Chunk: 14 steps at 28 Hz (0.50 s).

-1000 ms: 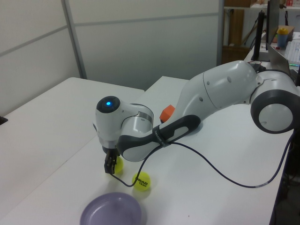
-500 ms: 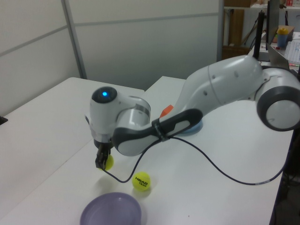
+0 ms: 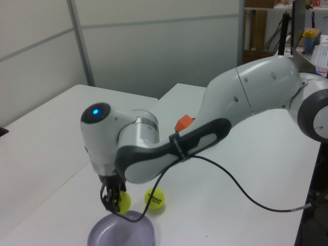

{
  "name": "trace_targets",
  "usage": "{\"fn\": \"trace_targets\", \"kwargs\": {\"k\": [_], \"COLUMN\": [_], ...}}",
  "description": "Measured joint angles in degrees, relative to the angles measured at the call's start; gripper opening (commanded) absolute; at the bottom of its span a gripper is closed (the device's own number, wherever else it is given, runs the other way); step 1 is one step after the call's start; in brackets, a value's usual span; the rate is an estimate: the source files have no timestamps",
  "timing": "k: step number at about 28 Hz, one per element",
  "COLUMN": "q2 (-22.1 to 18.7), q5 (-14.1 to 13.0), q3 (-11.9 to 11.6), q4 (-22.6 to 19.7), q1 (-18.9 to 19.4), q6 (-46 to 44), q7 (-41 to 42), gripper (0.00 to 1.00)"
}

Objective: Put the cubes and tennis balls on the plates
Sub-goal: 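Carry the tennis ball onto the lavender plate and release it, then move the gripper to the other tennis ball and grasp it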

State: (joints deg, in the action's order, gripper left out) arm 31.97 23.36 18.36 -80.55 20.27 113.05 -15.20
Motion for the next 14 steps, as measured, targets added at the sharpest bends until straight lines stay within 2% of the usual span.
{"fn": "trace_targets", "kwargs": {"k": [6,11,14], "q2": [0.04,-0.23,-0.84], "q5": [0.0,0.13,0.16], "q3": [0.01,-0.2,-1.01], "q4": [-0.31,0.31,0.69], "q1": [1.09,0.9,0.71], "q6": [0.0,-0.53,-4.72], "q7": [-4.38,-4.11,-0.92], "gripper": [1.0,1.0,1.0]}}
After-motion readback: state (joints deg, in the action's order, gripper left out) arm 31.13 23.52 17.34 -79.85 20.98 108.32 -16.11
